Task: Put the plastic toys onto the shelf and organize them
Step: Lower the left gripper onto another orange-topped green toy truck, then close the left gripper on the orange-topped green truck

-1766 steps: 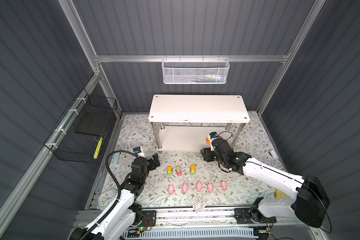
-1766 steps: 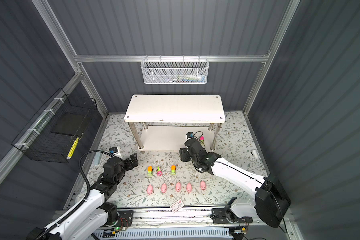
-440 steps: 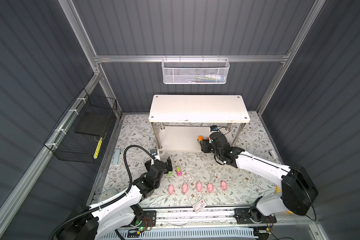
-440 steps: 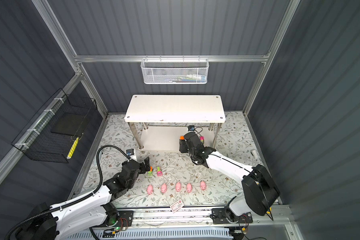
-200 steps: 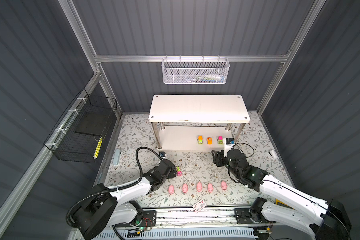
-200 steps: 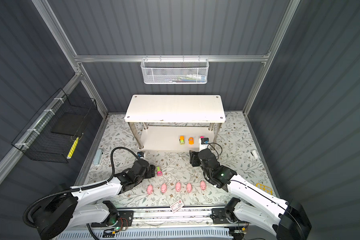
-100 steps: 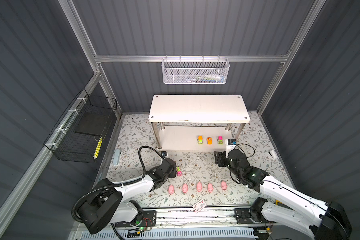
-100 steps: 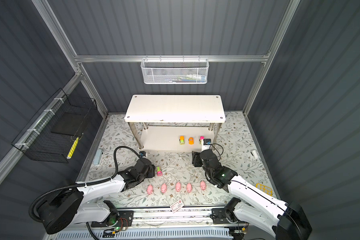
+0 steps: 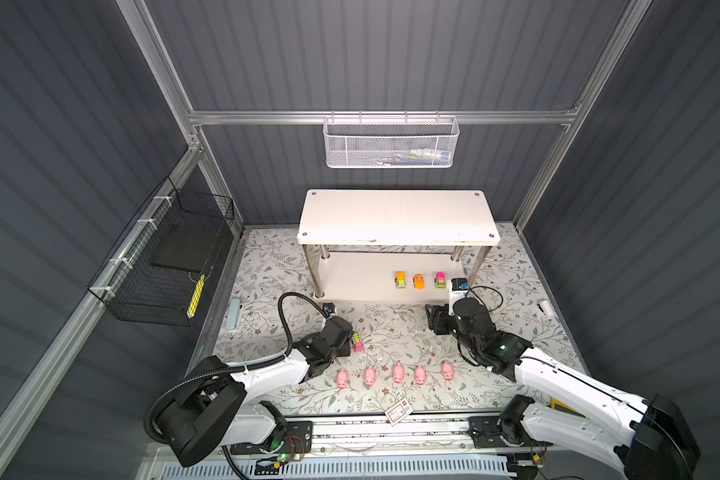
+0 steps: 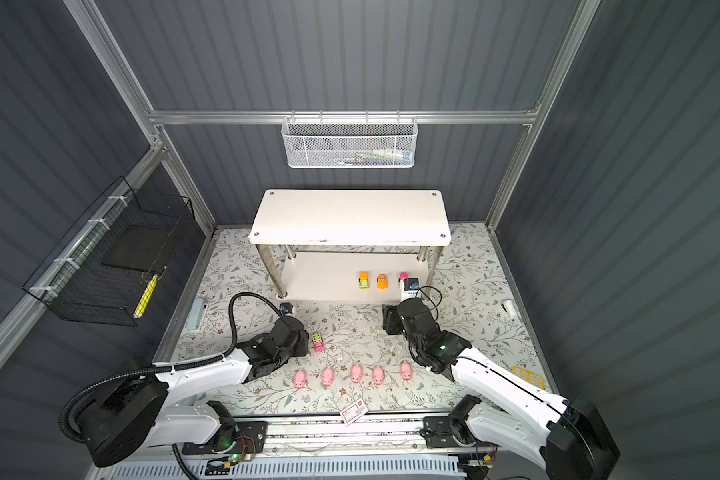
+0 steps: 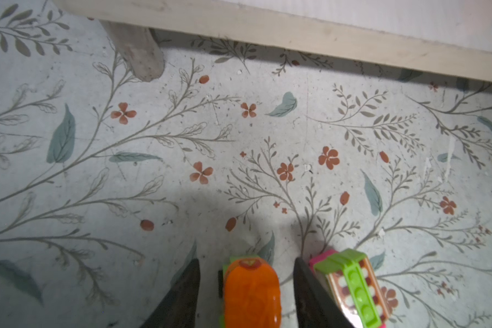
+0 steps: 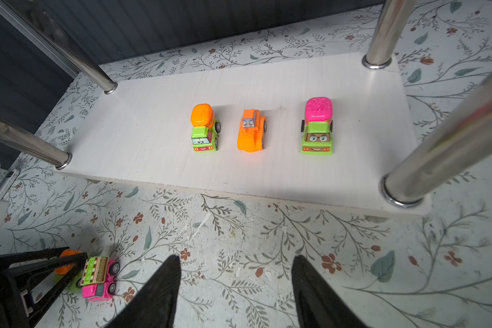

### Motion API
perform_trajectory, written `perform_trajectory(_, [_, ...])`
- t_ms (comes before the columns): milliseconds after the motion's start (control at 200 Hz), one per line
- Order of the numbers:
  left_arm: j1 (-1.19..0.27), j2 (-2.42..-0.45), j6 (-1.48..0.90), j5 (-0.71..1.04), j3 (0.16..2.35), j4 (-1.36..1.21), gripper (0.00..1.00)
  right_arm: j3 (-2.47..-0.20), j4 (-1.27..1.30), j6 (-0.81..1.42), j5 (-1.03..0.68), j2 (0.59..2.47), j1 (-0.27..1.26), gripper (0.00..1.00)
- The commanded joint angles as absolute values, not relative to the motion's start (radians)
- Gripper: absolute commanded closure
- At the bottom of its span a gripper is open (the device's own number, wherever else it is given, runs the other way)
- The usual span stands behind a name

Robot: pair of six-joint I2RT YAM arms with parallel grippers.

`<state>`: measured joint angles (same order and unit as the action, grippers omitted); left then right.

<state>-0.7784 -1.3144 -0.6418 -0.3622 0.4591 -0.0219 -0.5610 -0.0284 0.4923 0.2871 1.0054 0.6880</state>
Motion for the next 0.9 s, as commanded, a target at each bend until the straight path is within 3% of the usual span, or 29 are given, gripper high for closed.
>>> perform_trajectory(0, [-0.784, -1.336, -0.652, -0.369, 0.481, -0.011, 0.48, -0.555, -0.014, 0.501, 0.275, 1.012, 0.681, 0.36])
perform_trajectory(265, [-0.785, -1.348, -0.653, -0.368, 0.481, -0.017, 0.58, -0.549, -0.015, 0.508, 0.276, 1.019, 0.678, 0.36])
perform_trajectory(380, [-0.785, -1.334, -0.653, -0.374, 0.484, -0.01, 0.68, -0.549, -0.015, 0.509, 0.274, 1.023, 0.678, 0.36])
perform_trajectory(891, [-0.785, -1.254, -0.61, -0.406, 0.602, 0.147, 0.68, -0.544, -0.018, 0.519, 0.27, 1.025, 0.673, 0.36])
